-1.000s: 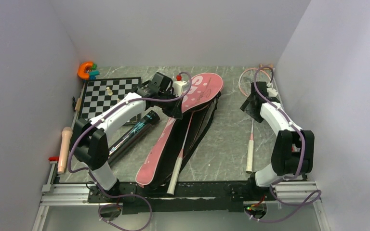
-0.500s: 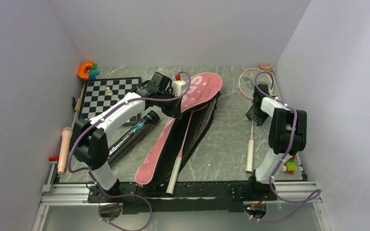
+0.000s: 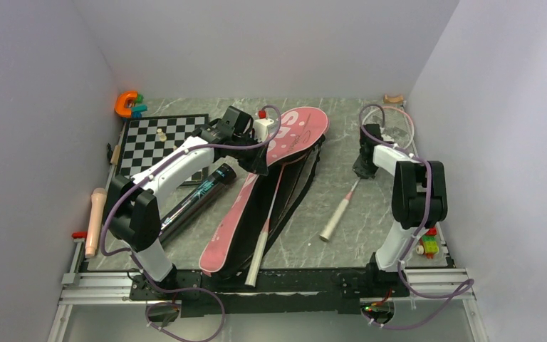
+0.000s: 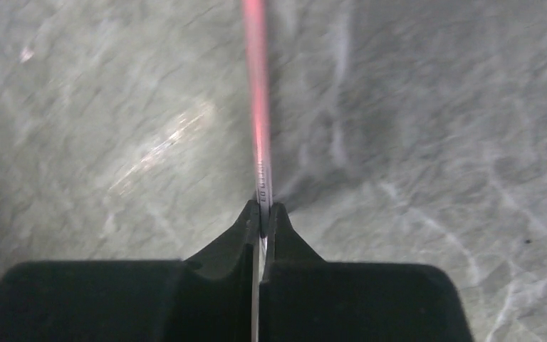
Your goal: Pack up the badminton gear
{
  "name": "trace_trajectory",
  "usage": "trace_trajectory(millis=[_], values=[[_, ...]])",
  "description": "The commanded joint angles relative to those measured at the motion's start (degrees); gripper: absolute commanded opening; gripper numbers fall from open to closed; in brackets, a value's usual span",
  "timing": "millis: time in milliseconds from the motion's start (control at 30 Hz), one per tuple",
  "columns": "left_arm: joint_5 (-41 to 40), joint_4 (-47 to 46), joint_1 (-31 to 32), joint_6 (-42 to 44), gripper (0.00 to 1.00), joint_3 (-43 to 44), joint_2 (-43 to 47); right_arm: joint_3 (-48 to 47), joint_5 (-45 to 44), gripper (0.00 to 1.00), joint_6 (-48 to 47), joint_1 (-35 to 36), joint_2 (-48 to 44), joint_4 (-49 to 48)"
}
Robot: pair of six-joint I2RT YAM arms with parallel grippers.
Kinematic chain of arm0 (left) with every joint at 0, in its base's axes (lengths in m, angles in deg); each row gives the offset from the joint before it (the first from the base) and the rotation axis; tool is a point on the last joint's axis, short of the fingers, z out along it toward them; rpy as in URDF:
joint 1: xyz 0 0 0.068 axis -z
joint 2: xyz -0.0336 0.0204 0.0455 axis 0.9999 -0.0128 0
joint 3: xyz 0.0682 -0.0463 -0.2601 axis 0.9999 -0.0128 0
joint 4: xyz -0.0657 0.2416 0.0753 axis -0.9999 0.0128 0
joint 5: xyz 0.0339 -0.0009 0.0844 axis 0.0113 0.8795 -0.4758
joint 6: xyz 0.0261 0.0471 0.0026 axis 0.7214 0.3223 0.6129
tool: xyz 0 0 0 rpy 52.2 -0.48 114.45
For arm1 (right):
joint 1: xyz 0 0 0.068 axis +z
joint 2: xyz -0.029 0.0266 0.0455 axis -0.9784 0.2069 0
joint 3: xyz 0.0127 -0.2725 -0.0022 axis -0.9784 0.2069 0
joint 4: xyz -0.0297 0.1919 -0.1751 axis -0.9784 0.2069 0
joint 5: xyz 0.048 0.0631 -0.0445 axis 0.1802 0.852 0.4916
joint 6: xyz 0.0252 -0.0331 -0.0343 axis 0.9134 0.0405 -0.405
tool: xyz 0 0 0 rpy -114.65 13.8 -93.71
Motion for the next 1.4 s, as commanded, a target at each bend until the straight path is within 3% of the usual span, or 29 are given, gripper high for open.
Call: trace_trajectory(millis=[0, 267, 433, 767, 1067, 1367], values=[[-0.12, -2.66, -0.24, -0.58, 0.00, 0.43, 2.41, 0.89, -1.64, 0.00, 1.50, 3.96, -1.31, 0.48], [-0.61, -2.69, -0.37, -0.45, 0.00, 0.29, 2.42, 2.25, -5.69, 0.00, 2.01, 12.64, -11.20, 5.39], [-0.96, -2.72, -0.44, -0.44, 0.00, 0.56, 2.17, 3.94, -9.25, 0.00, 4.45, 19.30, -22.51, 13.53], [-1.41, -2.24, -1.47, -0.57, 0.00, 3.08, -0.46, 4.63, -7.70, 0.00, 10.46, 31.52, -42.79, 33.96], [-2.19, 1.01, -2.17, 0.16, 0.00, 14.05, -8.68, 2.53, -6.90, 0.00, 19.39, 46.88, -42.29, 46.02], [-1.67, 1.28, -2.60, -0.20, 0.00, 17.55, -12.06, 0.51, -2.88, 0.00, 25.31, 58.97, -42.72, 53.81]])
